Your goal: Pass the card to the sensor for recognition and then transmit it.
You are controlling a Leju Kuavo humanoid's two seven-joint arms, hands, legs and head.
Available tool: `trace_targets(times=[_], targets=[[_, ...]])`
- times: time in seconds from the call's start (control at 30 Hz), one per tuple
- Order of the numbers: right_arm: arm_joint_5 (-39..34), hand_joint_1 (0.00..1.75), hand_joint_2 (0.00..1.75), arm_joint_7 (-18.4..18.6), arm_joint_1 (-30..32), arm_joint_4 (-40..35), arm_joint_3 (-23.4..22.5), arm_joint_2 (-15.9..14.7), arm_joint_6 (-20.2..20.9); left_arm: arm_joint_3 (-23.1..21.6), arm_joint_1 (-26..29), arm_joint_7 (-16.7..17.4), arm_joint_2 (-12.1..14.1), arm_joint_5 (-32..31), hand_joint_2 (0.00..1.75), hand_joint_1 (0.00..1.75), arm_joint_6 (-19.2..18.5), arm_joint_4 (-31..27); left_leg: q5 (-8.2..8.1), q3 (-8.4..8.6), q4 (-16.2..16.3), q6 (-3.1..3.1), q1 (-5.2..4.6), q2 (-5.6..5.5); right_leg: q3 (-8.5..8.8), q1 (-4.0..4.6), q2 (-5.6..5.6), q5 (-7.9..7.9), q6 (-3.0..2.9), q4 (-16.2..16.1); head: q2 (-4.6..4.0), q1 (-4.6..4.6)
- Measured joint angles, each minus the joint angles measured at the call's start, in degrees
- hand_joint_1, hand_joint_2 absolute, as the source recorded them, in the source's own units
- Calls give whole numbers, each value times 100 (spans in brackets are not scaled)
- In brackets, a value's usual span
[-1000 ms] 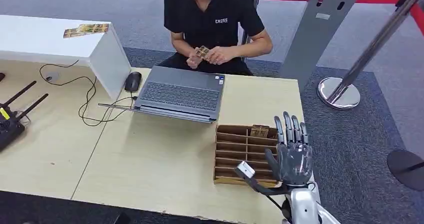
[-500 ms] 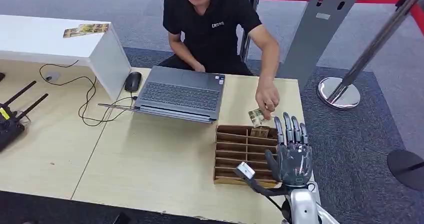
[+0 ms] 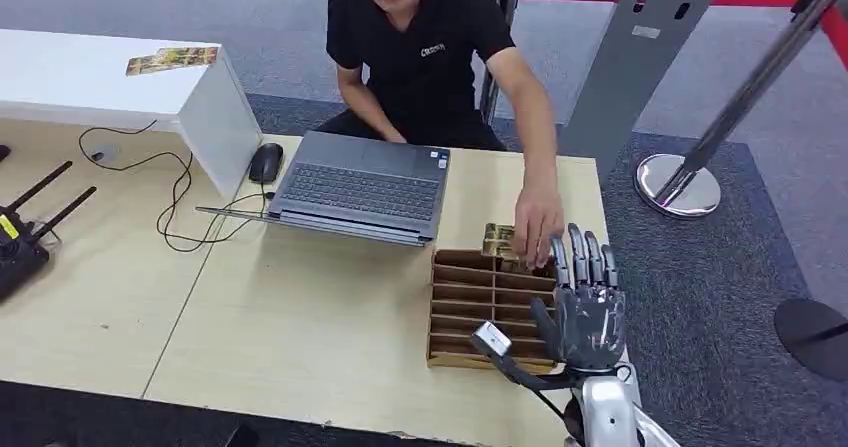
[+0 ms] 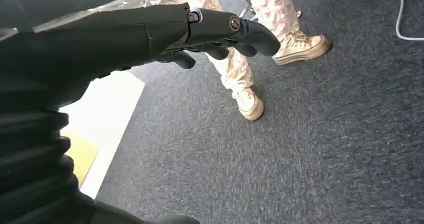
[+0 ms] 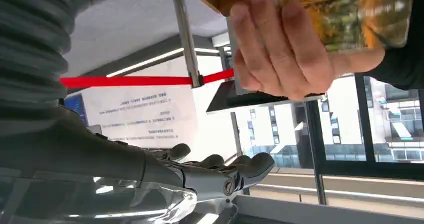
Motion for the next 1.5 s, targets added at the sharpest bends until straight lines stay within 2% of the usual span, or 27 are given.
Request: trace_targets(times=[1.03, 1.5], targets=[[-57, 0, 175, 0, -34, 22, 15, 4, 0, 11, -1, -37, 0, 2, 175, 0, 0, 0, 0, -5, 0, 0, 0, 0, -4, 0, 0, 0, 0, 0, 0, 0], [-223, 0, 175, 2, -195, 273, 105, 162, 0, 11, -2, -55, 0, -11, 175, 0, 0, 0, 0, -8, 0, 0, 0, 0, -7, 0, 0, 0, 0, 0, 0, 0]])
